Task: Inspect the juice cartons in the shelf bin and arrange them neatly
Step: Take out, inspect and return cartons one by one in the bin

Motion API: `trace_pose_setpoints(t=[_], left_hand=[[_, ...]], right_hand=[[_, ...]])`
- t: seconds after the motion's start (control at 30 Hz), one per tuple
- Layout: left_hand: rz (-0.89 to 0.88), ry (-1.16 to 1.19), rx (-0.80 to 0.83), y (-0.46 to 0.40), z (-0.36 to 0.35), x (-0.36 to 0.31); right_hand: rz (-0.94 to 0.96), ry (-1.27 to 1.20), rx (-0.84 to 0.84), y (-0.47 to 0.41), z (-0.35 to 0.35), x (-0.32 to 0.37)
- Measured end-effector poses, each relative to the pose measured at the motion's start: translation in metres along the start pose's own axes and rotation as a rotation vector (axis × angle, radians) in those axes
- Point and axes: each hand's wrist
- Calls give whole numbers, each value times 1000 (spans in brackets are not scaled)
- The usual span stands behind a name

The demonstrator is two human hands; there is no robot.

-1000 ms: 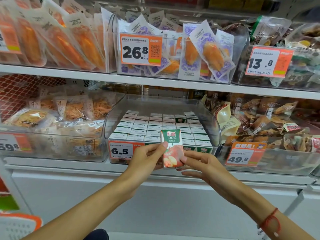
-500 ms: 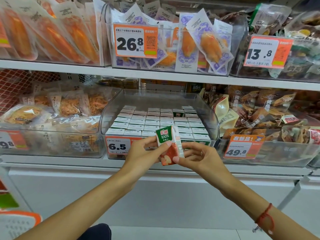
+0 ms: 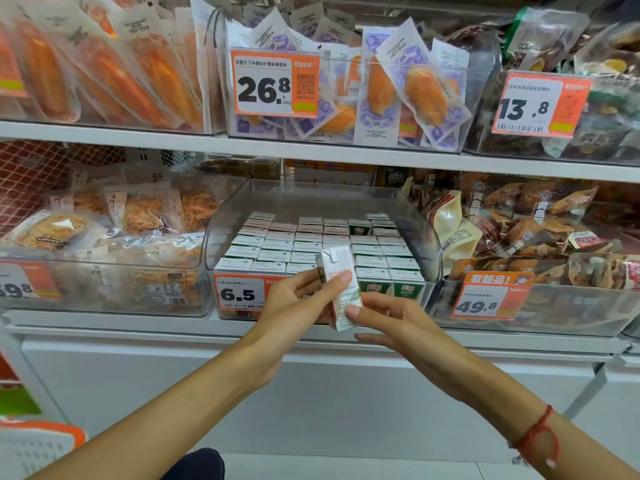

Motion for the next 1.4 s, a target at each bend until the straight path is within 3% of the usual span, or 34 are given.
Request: trace_pose_setpoints(t=[0.17,0.3,0.4,0.53,0.77,0.93,1.2,1.4], left_hand=[[-37,-66,4,-1,2,3],[-29,-85,-43,-3,4,8],[9,-41,-20,-2,3,12],[31,-52,-22,-2,6,11],[117,-183,105,-1,15,-4],[-78,-297,147,-4,12,-7],[-418,-594,262,2,11,-9],[-499,-651,268,3,9,-9]], right_hand=[[26,21,-214,0,-2,-3],[99,276,-563,1,-3,-7],[177,438,-647,1,-5,-10],[168,474,-560,1,-7,-12],[106,99,-336,0,17,-10],[175,171,-297,0,18,-9],[452,397,-397,11,28,-3],[479,493,-432,15,31,-3]])
Point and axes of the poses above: each hand's wrist, its own y-axis away from the middle knuckle, its own z-axis out of the back of the hand, x = y × z, and after that the axes turned 15 degrees about y, right-handed
